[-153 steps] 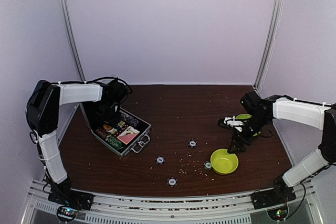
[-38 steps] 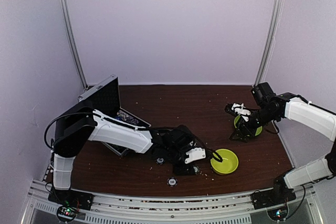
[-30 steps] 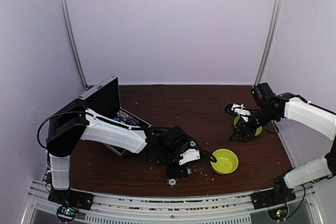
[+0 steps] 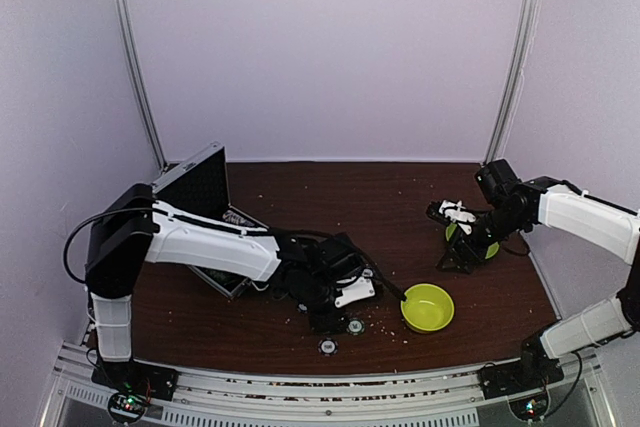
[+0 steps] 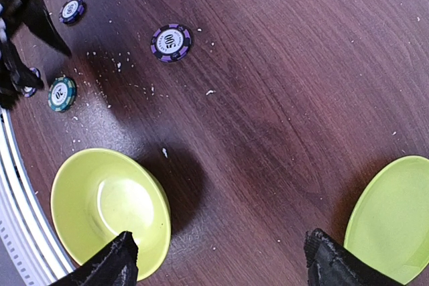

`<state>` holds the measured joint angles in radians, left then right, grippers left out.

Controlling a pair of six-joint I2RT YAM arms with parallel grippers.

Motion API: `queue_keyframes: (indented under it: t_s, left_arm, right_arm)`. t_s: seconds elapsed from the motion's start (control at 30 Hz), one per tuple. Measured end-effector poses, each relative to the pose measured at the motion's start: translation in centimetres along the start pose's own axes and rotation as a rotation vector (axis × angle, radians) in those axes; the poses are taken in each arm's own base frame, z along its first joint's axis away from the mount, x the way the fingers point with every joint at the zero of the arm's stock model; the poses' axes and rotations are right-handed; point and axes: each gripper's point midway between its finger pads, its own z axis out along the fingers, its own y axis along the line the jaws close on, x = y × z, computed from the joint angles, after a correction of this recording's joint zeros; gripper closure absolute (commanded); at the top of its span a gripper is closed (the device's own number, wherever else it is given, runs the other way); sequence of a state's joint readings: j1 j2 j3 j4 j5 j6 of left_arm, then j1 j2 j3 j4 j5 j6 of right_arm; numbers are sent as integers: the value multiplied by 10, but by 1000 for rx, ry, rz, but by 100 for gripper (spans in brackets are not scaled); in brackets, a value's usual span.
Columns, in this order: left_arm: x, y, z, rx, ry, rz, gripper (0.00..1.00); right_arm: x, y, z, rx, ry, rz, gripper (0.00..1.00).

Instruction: Pack up texas hold em set

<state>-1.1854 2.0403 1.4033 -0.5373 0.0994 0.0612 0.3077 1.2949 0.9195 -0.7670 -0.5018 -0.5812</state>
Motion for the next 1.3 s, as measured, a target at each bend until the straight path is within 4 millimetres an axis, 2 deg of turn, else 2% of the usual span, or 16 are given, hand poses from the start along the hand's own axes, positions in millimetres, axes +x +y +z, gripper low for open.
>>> queue_keyframes:
  t_s: [0.1,0.23,0.3,0.33,0.4,0.47,0.53,0.63,0.97,1.3]
  left_arm:
    - [11,13,-33,-79,-8,-31,45]
    - [25,51,-101,-221,-85,-147,47]
    - [48,82,-130,-309,-96,-250,47]
    - [60,94,-138,-343,-88,-295,47]
    - [105,120,-150,-420,-24,-419,46]
    - [143,133,-152,-465,55,-509,44]
    - [181,135,-149,-478,149,-584,44]
    - [204,128,-144,-466,225,-625,44]
    - [216,131,-130,-475,300,-656,44]
    - [204,143,-126,-484,283,-660,46]
  right_arm:
    - [1,0,1,-2,3,2,13]
    - [1,1,1,-8,6,3,14]
    - [2,1,2,-11,7,2,13]
    - [2,2,2,-13,7,2,14]
    - [2,2,2,-14,8,-2,14]
    - [2,2,2,-17,7,-7,14]
    - [2,3,2,-21,6,-8,14]
    - [2,3,3,-23,8,-8,14]
    - [2,3,3,-24,8,-9,14]
    - [2,3,3,-23,8,-9,13]
